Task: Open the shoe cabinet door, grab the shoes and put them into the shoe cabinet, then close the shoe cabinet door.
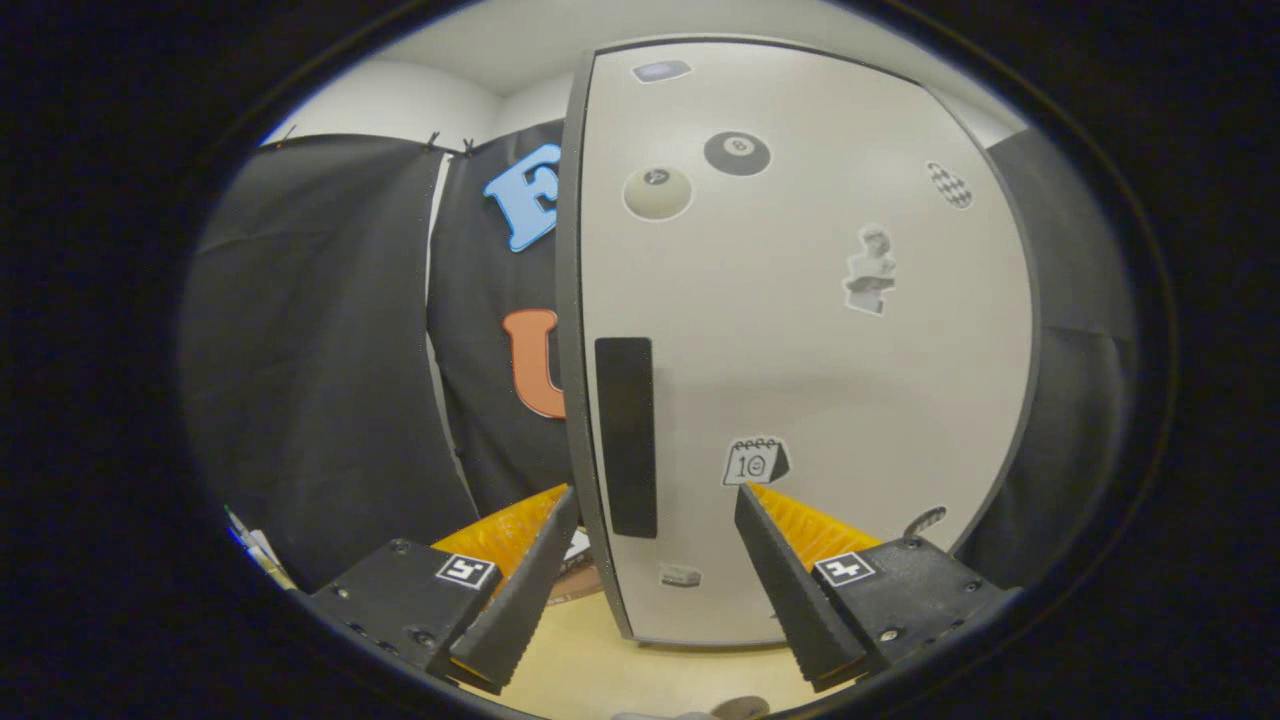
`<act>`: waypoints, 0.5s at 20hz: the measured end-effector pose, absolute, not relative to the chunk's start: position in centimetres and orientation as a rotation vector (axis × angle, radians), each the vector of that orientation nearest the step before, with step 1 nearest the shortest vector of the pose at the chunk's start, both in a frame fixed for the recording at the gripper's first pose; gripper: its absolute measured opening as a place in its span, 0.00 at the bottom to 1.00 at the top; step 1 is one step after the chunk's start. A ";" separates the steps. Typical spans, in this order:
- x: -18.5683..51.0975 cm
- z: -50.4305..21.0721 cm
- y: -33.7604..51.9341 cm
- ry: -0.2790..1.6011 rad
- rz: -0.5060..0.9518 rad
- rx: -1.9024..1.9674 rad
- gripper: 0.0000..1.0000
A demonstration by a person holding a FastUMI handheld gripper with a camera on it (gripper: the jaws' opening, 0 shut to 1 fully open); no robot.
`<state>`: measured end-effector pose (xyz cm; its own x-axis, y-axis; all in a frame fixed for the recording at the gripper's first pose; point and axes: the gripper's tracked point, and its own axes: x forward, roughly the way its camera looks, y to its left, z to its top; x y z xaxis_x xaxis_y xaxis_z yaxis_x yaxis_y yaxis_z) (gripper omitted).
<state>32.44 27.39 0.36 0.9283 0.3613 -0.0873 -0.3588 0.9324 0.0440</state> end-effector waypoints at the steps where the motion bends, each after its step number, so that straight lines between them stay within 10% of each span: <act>1: 33.4 0.4 27.6 0.095 0.361 0.018 1.00; 6: 35.6 0.9 29.1 0.100 0.348 0.026 0.90; 10: 35.7 0.8 29.5 0.091 0.323 0.033 0.49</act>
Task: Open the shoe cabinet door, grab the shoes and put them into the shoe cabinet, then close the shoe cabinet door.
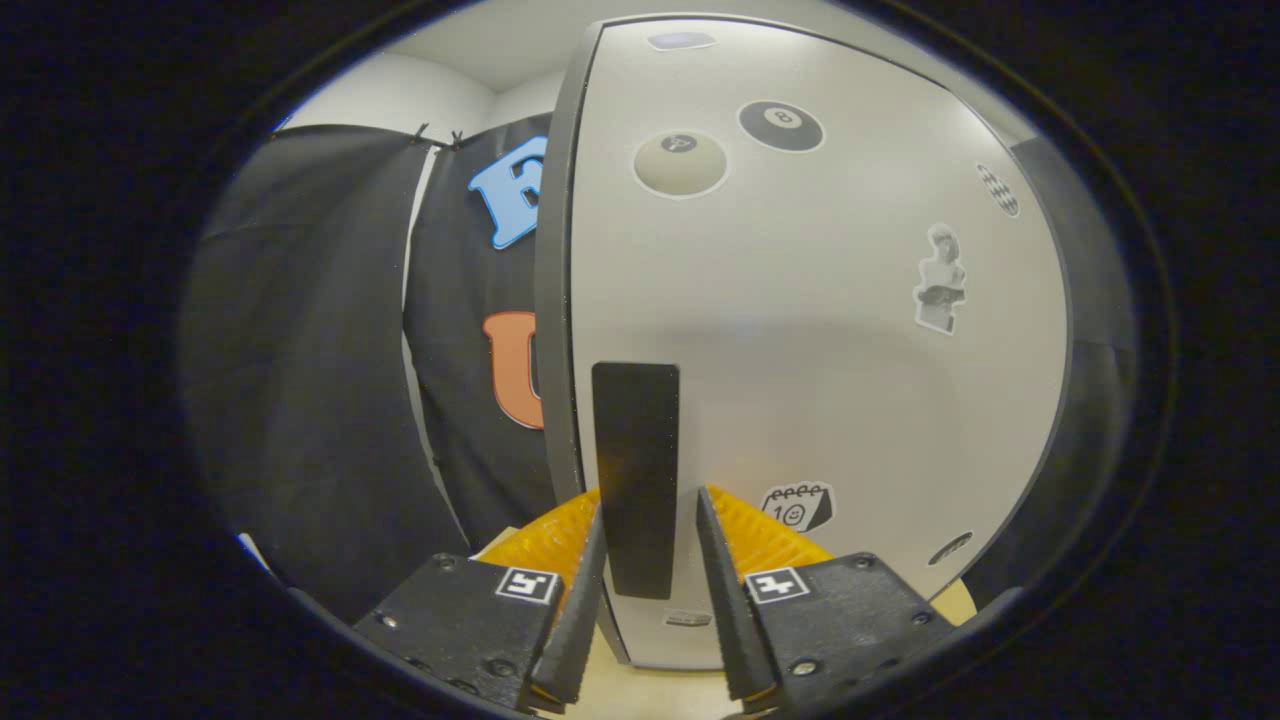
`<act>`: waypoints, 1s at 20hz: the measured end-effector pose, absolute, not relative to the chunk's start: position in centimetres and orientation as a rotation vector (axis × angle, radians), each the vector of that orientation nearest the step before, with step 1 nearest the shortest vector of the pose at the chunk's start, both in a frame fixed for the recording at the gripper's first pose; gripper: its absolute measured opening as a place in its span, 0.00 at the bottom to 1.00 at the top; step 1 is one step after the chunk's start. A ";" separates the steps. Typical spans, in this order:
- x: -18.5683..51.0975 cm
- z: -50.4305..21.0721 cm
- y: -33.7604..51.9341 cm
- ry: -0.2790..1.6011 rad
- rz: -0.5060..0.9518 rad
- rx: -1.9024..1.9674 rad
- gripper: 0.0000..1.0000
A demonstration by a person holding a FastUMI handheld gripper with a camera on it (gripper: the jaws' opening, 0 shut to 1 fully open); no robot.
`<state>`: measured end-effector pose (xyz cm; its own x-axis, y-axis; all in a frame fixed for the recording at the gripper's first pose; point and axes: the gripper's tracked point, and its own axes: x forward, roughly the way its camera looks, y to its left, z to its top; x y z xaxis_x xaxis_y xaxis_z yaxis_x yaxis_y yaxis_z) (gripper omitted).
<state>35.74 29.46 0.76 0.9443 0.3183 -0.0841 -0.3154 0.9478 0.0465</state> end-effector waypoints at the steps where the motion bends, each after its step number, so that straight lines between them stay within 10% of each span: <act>1: 35.9 0.7 29.5 0.083 0.309 0.026 0.38; 20: 30.1 1.4 28.0 0.109 0.394 0.005 0.27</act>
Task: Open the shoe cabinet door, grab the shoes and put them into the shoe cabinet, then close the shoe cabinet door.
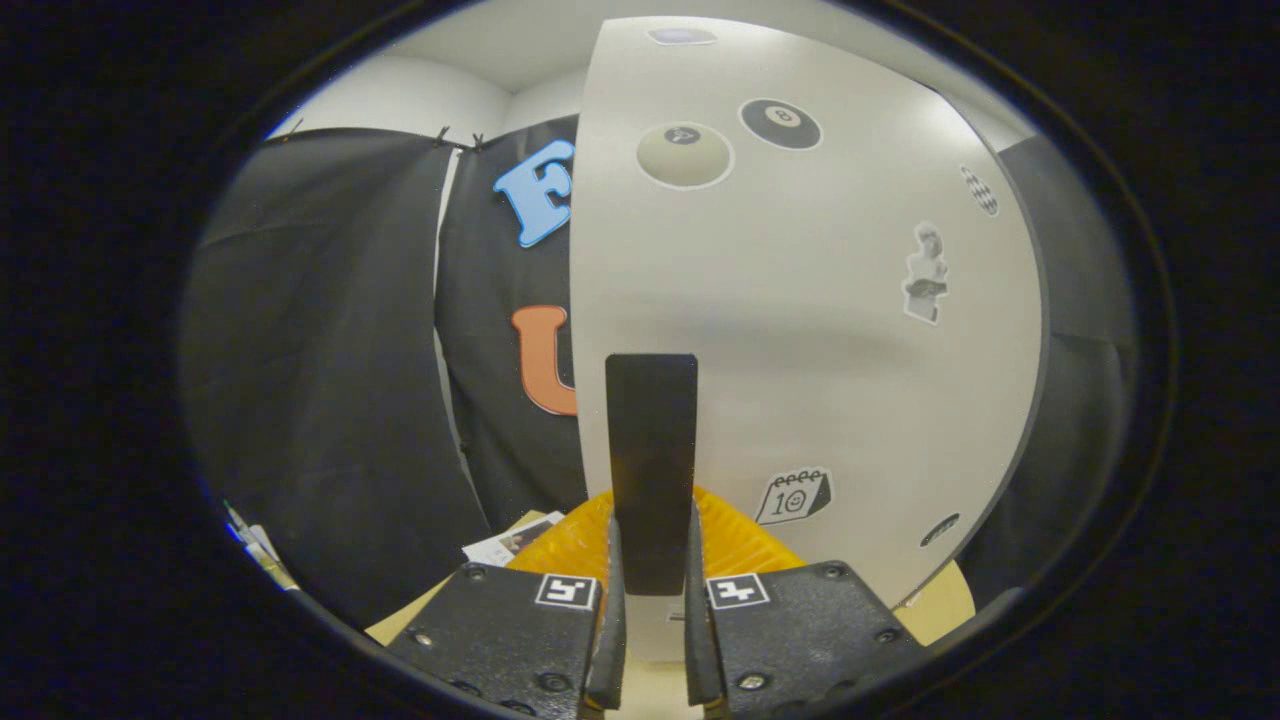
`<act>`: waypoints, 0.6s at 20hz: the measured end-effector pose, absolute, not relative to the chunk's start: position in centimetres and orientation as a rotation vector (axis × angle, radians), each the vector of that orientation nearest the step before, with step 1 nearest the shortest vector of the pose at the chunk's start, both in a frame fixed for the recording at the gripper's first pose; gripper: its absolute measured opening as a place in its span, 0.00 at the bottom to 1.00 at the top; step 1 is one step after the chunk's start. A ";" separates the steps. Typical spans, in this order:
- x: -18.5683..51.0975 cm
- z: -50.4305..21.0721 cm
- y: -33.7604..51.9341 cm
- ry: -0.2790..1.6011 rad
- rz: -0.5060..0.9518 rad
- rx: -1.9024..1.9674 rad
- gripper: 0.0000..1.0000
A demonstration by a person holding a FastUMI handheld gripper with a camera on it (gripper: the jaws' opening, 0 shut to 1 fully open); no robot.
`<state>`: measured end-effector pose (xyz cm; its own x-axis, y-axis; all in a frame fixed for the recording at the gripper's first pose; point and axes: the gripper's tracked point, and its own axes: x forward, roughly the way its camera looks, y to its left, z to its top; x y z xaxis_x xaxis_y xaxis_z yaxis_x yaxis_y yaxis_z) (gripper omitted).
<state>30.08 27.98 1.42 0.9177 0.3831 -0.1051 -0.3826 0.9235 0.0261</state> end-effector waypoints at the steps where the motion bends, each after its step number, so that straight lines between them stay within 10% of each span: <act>1: 29.6 1.0 27.7 0.113 0.399 0.009 0.27; 12: 23.5 1.1 23.4 0.125 0.417 0.066 0.26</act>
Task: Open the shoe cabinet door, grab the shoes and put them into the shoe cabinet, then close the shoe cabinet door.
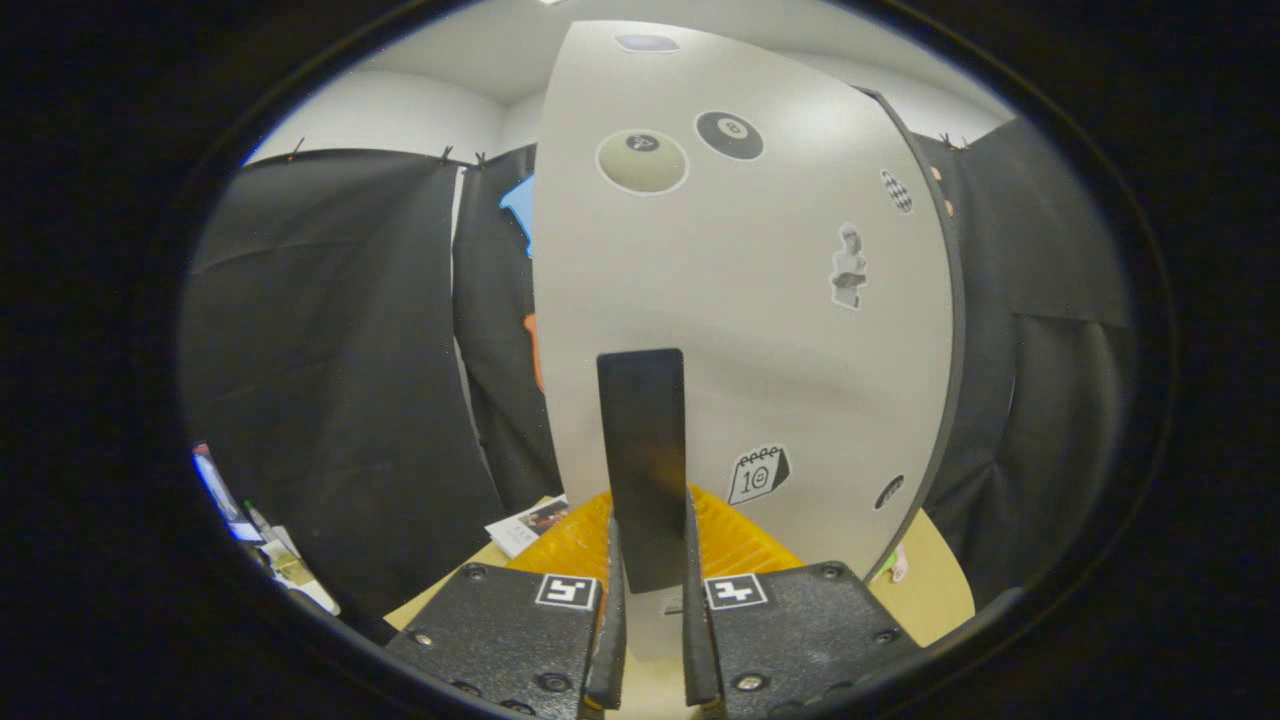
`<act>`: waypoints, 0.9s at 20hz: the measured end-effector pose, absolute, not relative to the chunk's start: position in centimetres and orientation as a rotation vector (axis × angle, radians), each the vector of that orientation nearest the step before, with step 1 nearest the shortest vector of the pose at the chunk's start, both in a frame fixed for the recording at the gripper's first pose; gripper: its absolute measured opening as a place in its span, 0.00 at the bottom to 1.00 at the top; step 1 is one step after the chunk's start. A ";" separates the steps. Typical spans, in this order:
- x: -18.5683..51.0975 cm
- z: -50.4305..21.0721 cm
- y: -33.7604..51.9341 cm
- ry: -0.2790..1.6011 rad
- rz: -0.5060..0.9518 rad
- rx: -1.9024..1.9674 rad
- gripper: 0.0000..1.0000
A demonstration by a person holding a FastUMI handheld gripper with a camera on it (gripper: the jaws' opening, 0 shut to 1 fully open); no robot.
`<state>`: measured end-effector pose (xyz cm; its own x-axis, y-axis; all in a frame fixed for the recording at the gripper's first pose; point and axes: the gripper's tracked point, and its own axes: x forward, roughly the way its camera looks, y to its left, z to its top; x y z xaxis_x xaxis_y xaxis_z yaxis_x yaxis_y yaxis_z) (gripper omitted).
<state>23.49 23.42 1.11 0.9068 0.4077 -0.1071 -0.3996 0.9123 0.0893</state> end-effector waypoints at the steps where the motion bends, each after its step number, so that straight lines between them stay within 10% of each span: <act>1: 23.1 1.1 22.9 0.128 0.422 0.070 0.26; 18: 18.1 -0.1 12.9 0.123 0.423 0.078 0.24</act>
